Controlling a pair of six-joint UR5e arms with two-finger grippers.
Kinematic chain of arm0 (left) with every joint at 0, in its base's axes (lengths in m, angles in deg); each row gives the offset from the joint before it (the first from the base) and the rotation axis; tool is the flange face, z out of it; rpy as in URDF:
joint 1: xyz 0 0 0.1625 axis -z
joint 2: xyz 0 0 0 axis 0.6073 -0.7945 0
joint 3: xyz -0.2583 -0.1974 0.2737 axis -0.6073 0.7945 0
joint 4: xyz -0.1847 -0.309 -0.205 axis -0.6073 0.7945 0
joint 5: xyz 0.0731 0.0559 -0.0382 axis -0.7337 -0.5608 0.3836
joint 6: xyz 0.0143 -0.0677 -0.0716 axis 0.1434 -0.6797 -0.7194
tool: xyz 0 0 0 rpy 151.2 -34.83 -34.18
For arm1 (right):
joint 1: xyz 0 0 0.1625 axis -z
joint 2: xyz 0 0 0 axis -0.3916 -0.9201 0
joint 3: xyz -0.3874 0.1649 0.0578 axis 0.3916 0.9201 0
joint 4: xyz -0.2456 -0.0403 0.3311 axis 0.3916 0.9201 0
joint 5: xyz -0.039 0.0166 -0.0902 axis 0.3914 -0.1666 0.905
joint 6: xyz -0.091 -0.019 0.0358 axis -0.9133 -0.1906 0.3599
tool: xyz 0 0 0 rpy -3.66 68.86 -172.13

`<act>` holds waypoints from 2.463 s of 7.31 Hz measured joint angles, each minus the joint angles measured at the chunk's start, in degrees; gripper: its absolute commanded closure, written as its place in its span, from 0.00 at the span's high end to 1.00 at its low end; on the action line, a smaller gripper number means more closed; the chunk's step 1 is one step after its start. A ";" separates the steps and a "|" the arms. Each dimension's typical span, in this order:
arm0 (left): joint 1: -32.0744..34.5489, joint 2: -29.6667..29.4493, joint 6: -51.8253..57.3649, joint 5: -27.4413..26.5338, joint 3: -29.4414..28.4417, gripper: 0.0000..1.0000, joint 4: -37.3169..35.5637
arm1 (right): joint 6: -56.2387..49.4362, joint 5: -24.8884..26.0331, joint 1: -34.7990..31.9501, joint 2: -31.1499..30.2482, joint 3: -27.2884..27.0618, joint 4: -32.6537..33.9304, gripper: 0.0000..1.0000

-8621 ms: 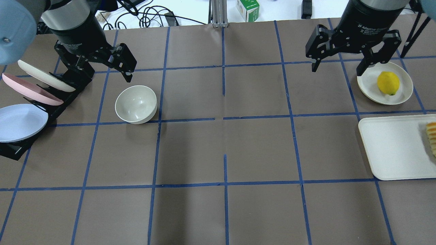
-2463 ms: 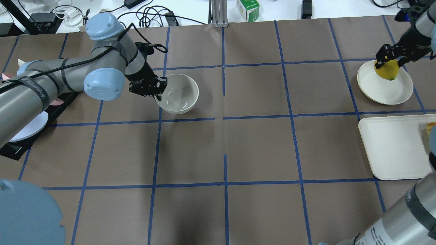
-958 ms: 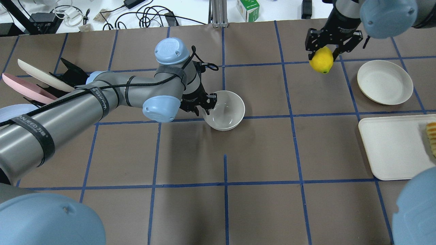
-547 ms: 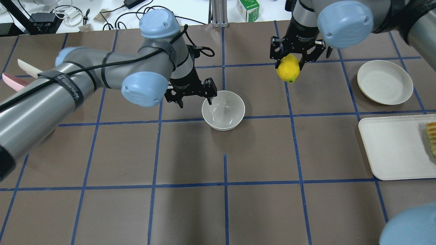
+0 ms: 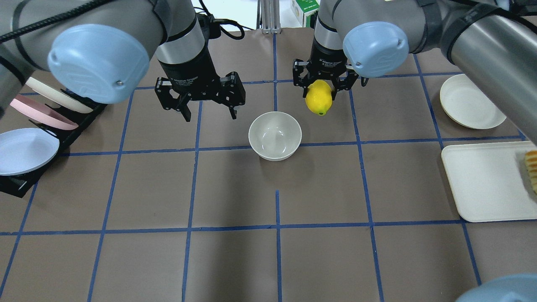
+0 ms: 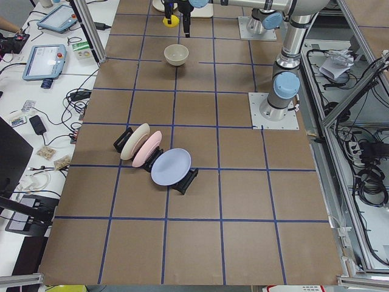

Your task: Place bowl and put lemon in it

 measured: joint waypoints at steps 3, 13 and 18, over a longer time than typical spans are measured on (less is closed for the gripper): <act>-6.04 3.44 4.72 -0.14 0.33 1.00 0.59 | 5.39 -0.07 -5.07 4.30 0.03 5.10 0.00; -13.71 6.02 10.78 -0.04 1.45 1.00 0.47 | 6.48 -1.73 -8.53 10.12 -4.50 14.15 0.15; -13.72 5.95 10.78 0.05 1.48 1.00 0.24 | 6.62 -1.71 -8.53 10.14 -7.05 17.74 1.00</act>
